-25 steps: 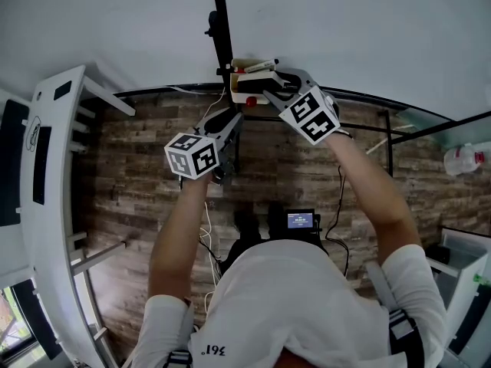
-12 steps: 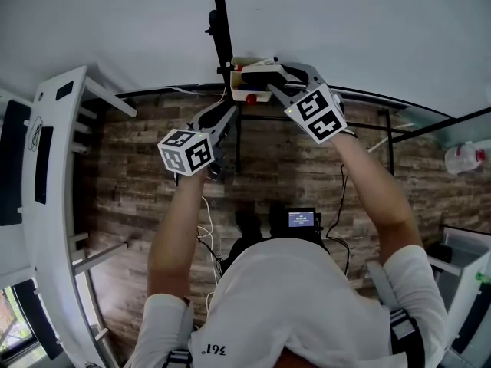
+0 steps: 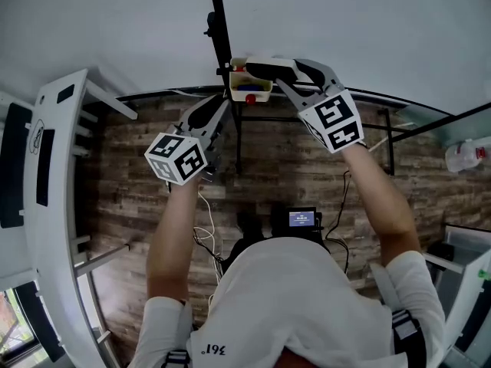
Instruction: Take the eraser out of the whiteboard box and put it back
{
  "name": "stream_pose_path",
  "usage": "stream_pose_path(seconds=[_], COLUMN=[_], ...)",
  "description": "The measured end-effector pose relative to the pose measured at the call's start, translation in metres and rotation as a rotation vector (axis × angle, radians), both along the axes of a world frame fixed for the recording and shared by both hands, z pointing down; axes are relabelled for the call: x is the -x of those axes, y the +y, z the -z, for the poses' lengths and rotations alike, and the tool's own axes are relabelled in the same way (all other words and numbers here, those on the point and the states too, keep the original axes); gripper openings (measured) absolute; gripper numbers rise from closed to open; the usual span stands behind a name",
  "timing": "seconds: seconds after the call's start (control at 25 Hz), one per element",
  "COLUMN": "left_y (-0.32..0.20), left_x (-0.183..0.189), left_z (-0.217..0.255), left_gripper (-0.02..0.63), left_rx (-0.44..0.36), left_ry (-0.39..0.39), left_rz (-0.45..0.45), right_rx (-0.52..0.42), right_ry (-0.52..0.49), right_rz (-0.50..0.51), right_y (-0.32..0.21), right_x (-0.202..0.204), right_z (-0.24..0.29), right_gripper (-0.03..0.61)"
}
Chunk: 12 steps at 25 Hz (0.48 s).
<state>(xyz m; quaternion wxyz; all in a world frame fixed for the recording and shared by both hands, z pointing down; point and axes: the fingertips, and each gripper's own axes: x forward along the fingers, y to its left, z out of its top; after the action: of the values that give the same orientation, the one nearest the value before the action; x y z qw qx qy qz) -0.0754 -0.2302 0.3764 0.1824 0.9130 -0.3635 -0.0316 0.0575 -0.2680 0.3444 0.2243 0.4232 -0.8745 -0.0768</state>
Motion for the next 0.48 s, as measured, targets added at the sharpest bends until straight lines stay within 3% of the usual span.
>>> stream_pose_path(seconds=[0.48], left_y=[0.037], left_x=[0.011], left_z=[0.059], left_gripper=[0.083], left_rx=[-0.105], left_ry=[0.08], left_rz=[0.012], right_rx=[-0.033], right_ry=[-0.196], right_rz=[-0.054], right_y=[0.044], right_x=[-0.022], right_z=[0.053], right_gripper=[0.206])
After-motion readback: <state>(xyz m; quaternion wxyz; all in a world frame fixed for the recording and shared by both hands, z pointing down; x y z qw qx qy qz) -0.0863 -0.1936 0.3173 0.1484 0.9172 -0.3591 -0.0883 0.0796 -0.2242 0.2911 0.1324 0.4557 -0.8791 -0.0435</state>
